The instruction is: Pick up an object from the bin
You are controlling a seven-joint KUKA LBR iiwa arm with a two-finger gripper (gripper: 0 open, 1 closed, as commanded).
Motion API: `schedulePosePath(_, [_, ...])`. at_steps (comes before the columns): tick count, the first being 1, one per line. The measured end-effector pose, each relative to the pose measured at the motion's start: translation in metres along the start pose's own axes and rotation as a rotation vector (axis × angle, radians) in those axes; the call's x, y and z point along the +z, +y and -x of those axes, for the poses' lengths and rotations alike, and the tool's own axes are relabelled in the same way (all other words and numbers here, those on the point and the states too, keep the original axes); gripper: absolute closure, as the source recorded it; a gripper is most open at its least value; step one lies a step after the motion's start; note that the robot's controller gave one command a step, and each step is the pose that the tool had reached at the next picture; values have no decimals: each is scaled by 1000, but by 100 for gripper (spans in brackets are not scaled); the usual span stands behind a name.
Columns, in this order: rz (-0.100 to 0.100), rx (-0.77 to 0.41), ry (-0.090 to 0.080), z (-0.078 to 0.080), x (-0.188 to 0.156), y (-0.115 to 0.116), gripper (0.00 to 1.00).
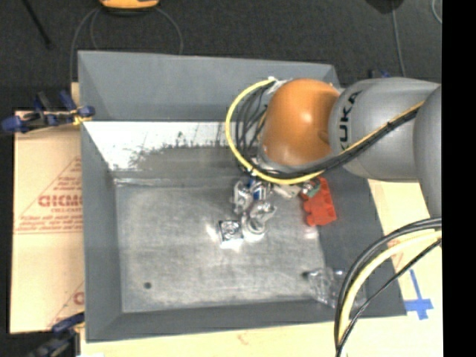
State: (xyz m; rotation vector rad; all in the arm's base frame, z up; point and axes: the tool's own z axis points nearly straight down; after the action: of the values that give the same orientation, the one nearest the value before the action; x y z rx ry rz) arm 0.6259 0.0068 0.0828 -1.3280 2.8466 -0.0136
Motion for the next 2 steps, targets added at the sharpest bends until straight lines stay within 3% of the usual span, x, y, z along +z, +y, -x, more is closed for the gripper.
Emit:
schedulePosePath(1, [-4,-59,-11,-21,-137,-35,100])
schedulePosePath(2, [9,-301,-4,-42,-77,-38,100])
